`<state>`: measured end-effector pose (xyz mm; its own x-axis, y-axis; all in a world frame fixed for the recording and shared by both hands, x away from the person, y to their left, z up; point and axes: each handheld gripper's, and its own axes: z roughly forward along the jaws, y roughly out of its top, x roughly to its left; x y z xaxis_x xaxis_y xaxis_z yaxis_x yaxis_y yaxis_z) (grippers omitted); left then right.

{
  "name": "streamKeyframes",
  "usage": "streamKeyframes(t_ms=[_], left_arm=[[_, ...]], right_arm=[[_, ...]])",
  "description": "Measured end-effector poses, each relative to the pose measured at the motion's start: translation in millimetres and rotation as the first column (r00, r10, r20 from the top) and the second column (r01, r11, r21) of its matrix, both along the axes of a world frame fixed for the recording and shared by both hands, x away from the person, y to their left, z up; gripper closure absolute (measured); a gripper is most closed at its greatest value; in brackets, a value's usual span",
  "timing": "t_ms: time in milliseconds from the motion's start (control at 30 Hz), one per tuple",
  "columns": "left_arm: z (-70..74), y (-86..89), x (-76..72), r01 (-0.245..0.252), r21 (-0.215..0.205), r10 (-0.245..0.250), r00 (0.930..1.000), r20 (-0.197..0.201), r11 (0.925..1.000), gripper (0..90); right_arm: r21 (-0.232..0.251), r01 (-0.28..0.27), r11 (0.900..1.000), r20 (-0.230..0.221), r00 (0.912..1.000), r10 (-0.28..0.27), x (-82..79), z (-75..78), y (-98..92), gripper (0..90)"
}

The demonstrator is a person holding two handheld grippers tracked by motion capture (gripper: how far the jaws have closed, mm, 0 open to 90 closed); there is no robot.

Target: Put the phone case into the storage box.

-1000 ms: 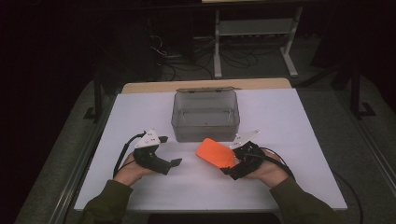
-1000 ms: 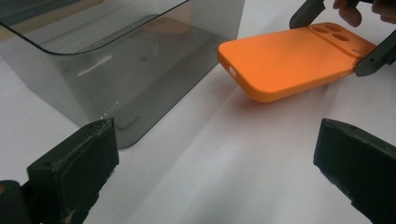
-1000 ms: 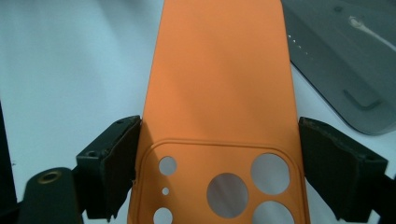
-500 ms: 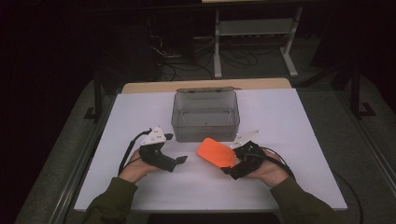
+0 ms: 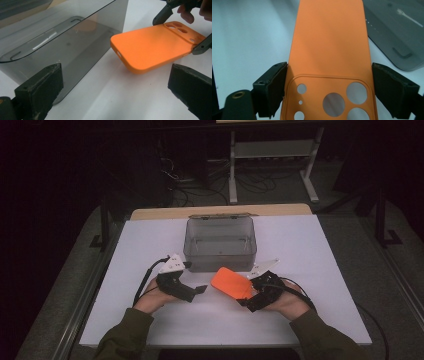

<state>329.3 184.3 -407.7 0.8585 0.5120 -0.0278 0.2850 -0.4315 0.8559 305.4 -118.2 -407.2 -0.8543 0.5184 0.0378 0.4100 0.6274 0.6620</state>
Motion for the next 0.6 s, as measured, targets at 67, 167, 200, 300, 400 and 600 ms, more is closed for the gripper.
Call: streamKeyframes(t_ms=[67,167,200,300,400,600], left_arm=[[-0.5,0.0,-0.5,-0.003,-0.007,0.003,1.0,0.006,1.0,0.0],[-1.2,-0.3,-0.2,0.007,0.004,-0.007,0.9999,0.012,1.0,0.0],[-1.6,-0.5,-0.1,0.008,0.007,-0.008,0.9999,0.014,0.9999,0.0],[-2.7,-1.0,-0.1,0.012,0.021,-0.013,0.9997,0.023,0.9997,0.0],[-3.1,-0.9,-0.3,0.016,0.025,-0.017,0.9996,0.024,0.9996,0.0],[-3.5,-0.8,-1.0,0.021,0.044,-0.023,0.9986,0.047,0.9988,0.0]], right_arm=[[0.0,-0.001,1.0,0.0,1.0,0.001,-0.2,-0.1,0.1,15.2],[0.0,-0.007,1.0,0.003,1.0,0.007,0.0,-0.8,0.9,15.2],[-0.002,-0.007,1.0,0.003,1.0,0.007,0.0,-0.9,1.1,15.2],[-0.003,-0.005,1.0,0.0,1.0,0.005,-0.3,-0.9,1.4,15.2],[-0.004,-0.004,1.0,-0.002,1.0,0.004,-0.4,-0.8,1.2,15.2],[-0.004,-0.004,1.0,0.002,1.0,0.004,-0.1,-0.9,0.6,15.2]])
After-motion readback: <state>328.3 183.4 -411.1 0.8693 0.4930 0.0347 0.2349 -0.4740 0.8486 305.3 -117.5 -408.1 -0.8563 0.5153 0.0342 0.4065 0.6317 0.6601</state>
